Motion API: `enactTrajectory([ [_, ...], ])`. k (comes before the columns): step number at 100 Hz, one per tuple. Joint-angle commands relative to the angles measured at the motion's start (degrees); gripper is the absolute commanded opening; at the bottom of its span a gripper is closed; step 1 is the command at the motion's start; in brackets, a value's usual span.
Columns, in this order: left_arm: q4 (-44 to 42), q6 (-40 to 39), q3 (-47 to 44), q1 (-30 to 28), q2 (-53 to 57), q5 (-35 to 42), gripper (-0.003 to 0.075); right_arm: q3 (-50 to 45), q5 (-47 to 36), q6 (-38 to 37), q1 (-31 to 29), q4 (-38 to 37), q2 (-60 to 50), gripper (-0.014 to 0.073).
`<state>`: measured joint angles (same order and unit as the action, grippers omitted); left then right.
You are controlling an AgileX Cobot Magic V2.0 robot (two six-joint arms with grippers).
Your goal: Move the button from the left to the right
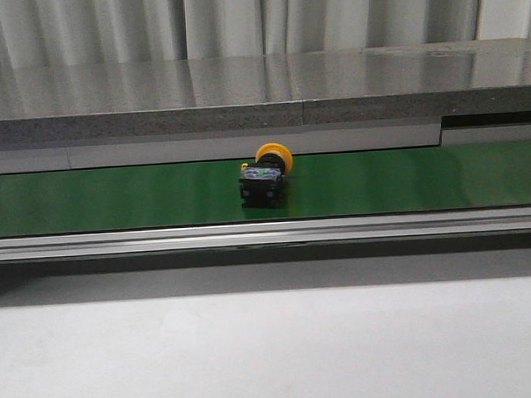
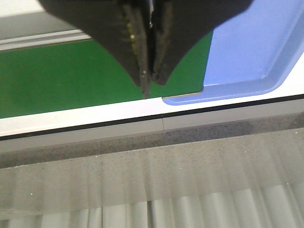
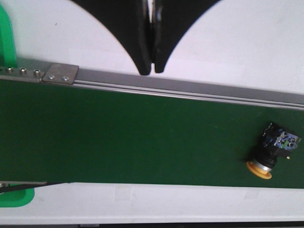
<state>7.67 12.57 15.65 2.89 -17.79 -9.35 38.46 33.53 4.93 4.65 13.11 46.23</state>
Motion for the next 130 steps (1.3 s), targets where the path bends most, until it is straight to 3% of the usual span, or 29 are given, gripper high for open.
enactTrajectory([
  [1, 0.3, 0.0, 1.7, 0.4, -0.4, 4.3, -0.0019, 2.2, -1.8, 0.1, -0.2, 0.9, 0.1, -0.0063],
  [9, 0.3, 0.0, 1.7, 0.4, -0.4, 4.3, -0.0019, 2.2, -0.8, 0.1, -0.2, 0.9, 0.1, -0.0025],
  [16, 0.3, 0.0, 1.7, 0.4, -0.4, 4.3, -0.0019, 2.2, 0.2, 0.1, -0.2, 0.9, 0.1, 0.0062],
  [37, 0.3, 0.0, 1.7, 0.4, -0.4, 4.3, -0.0019, 2.2, 3.0, 0.1, -0.2, 0.9, 0.1, 0.0495],
  [49, 0.3, 0.0, 1.7, 0.4, -0.4, 4.3, -0.0019, 2.2, 2.3, 0.1, -0.2, 1.0, 0.1, 0.0626],
  [86, 0.3, 0.0, 1.7, 0.4, -0.4, 4.3, -0.0019, 2.7, -1.8, 0.2, -0.2, 6.9, 1.3, 0.0636],
  [130, 0.3, 0.0, 1.7, 0.4, -0.4, 4.3, -0.0019, 13.6, -0.7, 3.4, 0.0, 7.5, 18.6, 0.0636],
])
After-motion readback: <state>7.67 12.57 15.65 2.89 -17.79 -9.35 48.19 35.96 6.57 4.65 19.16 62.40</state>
